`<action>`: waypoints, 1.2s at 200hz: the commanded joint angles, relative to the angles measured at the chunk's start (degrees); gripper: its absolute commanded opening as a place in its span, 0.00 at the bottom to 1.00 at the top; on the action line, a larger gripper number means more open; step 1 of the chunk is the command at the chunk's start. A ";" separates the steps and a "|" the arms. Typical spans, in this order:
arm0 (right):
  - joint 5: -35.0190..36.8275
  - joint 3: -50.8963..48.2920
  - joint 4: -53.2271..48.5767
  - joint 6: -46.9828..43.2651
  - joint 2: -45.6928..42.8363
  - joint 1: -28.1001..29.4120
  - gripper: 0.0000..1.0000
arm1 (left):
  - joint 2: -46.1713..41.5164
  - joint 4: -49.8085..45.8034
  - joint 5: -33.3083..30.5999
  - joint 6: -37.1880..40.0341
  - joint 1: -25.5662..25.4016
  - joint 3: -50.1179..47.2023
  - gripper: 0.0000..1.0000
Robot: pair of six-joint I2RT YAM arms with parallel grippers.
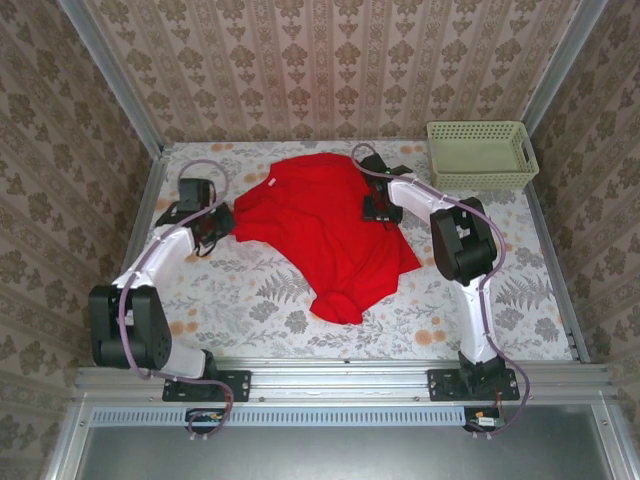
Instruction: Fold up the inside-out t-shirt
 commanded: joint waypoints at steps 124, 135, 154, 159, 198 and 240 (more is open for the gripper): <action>2.97 -31.62 2.37 6.93 -36.35 1.55 0.57 | 0.89 -0.95 -1.04 -3.94 7.71 1.12 0.00; 1.86 -27.04 2.95 5.36 -34.23 -0.90 0.58 | 0.15 -1.60 -2.02 -3.94 7.79 0.80 0.00; 0.00 -17.44 2.28 2.87 -27.34 -3.42 0.59 | -1.17 -2.20 -3.43 -3.77 8.24 -0.48 0.00; -0.15 -14.84 1.94 2.30 -25.18 -3.82 0.59 | -1.19 -2.66 -3.66 -3.75 8.45 -0.49 0.00; -1.99 3.41 -3.34 0.46 -8.41 -6.83 0.57 | -1.60 -6.13 -4.25 -2.29 8.56 0.75 0.45; -1.85 14.61 -7.33 -2.01 2.01 -8.16 0.59 | 6.26 -14.80 -10.72 2.85 -4.94 13.74 0.83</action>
